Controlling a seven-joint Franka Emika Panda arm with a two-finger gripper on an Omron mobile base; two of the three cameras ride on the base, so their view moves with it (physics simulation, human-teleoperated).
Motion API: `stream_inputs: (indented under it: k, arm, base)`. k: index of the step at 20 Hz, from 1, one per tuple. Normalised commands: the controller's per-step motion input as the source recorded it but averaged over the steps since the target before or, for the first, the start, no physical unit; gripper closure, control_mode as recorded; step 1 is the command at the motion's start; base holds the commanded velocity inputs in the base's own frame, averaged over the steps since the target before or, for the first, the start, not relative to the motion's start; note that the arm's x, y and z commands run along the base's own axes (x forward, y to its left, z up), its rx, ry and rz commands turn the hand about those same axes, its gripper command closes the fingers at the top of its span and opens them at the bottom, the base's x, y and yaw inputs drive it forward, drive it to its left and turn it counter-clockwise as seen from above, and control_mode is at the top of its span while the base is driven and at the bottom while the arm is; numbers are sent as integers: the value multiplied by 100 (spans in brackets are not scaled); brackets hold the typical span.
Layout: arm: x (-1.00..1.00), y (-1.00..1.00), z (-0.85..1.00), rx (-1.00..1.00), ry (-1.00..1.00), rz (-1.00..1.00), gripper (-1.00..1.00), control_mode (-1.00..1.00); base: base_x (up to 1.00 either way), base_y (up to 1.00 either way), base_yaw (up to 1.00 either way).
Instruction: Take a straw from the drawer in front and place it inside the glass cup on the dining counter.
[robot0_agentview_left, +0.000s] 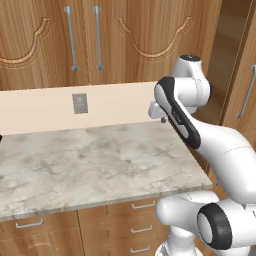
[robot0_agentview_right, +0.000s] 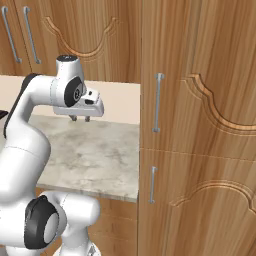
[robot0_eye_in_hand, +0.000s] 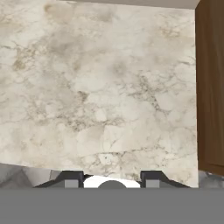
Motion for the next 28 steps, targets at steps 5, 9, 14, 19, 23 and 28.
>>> stream_inputs:
  k: [5, 9, 14, 19, 23, 28]
  arm:
    - [0, 0, 0, 0, 0, 0, -100, 100]
    - [0, 0, 0, 0, 0, 0, -100, 100]
    - [0, 0, 0, 0, 0, 0, -100, 100]
    - [0, 0, 0, 0, 0, 0, -100, 100]
    - [0, 0, 0, 0, 0, 0, -100, 100]
    - [0, 0, 0, 0, 0, 0, -100, 100]
  base:
    - [-13, 0, 0]
    - [-73, 0, 0]
    - [-44, -1, -1]
    - [0, -47, 0]
    - [3, -81, 0]
    - [4, -76, 0]
